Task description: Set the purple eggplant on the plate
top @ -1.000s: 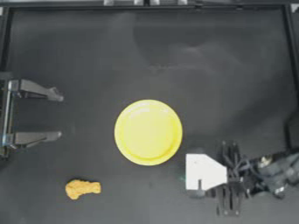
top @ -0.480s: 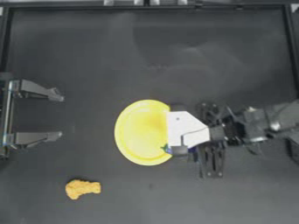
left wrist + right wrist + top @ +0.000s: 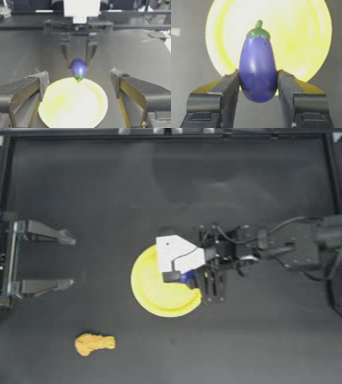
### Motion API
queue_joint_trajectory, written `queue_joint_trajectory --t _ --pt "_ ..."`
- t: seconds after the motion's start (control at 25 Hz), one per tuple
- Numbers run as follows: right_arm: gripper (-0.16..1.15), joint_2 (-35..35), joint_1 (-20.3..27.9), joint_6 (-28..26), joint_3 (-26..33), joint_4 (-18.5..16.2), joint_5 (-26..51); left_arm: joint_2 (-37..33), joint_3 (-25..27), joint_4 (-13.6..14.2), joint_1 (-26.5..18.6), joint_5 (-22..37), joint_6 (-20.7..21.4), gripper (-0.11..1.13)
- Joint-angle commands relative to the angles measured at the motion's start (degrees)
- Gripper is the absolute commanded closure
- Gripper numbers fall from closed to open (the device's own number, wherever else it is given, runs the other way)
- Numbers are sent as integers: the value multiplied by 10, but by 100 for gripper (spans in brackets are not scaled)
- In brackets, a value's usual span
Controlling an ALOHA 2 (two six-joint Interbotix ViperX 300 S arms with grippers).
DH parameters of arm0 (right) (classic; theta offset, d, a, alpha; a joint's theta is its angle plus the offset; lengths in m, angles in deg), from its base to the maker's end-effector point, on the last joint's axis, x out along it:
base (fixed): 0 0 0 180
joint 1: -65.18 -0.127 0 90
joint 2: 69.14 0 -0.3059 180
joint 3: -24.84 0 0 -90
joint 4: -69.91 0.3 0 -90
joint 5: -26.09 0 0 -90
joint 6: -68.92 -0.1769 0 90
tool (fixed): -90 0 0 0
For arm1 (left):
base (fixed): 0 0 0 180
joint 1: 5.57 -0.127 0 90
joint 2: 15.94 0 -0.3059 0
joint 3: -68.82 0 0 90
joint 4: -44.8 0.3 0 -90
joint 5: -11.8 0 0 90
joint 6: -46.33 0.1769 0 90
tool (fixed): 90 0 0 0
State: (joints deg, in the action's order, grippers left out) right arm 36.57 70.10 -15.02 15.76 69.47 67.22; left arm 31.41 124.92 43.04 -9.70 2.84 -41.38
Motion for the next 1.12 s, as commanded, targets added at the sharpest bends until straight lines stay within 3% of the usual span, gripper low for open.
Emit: queue_joint_trajectory --t 0.04,0.32,0.72,0.88,1.12 --pt "91 9 8 14 20 11 -22 16 -7 0 -3 -5 0 -1" --pt "91 51 18 49 22 43 -54 19 -6 0 -4 -7 0 -1" --pt "85 71 23 60 25 42 -67 20 -4 -1 -5 -7 0 -1" --pt "61 76 22 60 28 41 -67 20 -3 0 -7 -7 -1 -1" --pt "0 83 28 58 33 46 -67 20 -1 -4 -7 -7 -1 -1"
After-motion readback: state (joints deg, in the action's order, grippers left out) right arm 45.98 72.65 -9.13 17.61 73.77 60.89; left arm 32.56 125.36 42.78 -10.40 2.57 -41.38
